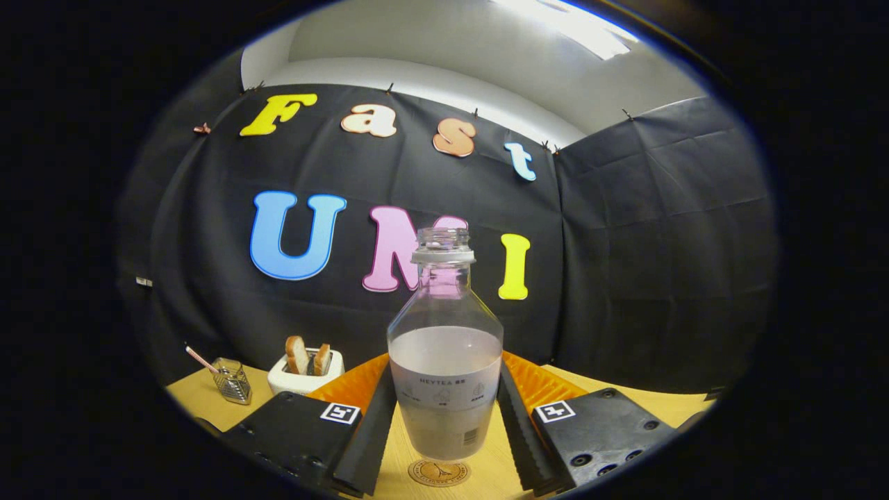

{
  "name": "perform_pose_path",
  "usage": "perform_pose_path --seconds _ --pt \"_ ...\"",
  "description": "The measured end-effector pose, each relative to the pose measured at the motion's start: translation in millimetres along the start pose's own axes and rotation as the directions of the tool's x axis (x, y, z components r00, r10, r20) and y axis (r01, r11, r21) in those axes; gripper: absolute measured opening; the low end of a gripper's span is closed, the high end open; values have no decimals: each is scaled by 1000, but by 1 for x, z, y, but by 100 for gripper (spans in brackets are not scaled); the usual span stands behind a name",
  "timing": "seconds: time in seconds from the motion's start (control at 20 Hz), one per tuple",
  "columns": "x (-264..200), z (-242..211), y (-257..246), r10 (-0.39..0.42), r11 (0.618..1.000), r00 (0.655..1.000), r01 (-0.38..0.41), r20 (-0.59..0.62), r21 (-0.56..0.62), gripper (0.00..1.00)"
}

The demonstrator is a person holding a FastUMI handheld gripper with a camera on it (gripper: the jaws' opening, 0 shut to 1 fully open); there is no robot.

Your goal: Take the bottle from table, then pour the juice into the cup, finally place the bottle on the coaster

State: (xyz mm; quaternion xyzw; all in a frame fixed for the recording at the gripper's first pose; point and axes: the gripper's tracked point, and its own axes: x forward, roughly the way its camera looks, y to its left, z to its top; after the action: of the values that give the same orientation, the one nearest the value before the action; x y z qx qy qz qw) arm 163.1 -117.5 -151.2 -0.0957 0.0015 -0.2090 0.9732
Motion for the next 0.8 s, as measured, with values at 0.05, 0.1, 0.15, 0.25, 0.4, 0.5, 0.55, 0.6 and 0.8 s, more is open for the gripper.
perform_pose_path --seconds 0.05,0.1,0.15,0.25,0.4,0.5,0.55,0.6,0.8 --pt "4 -13 2 -6 1000 1000 6 -14 -10 76" --pt "10 -23 4 -12 1000 1000 12 -23 -9 76" --pt "14 -34 6 -24 1000 999 23 -31 -9 76" --pt "23 -58 4 -58 998 997 56 -54 -37 76" --pt "34 -92 8 -78 995 992 72 -96 -70 76" --pt "39 -114 15 -73 996 988 66 -135 -53 76" --pt "40 -123 17 -74 997 986 67 -149 -49 76" --pt "42 -132 18 -75 997 984 67 -161 -49 77" --pt "42 -153 21 -81 996 978 75 -194 -41 77"
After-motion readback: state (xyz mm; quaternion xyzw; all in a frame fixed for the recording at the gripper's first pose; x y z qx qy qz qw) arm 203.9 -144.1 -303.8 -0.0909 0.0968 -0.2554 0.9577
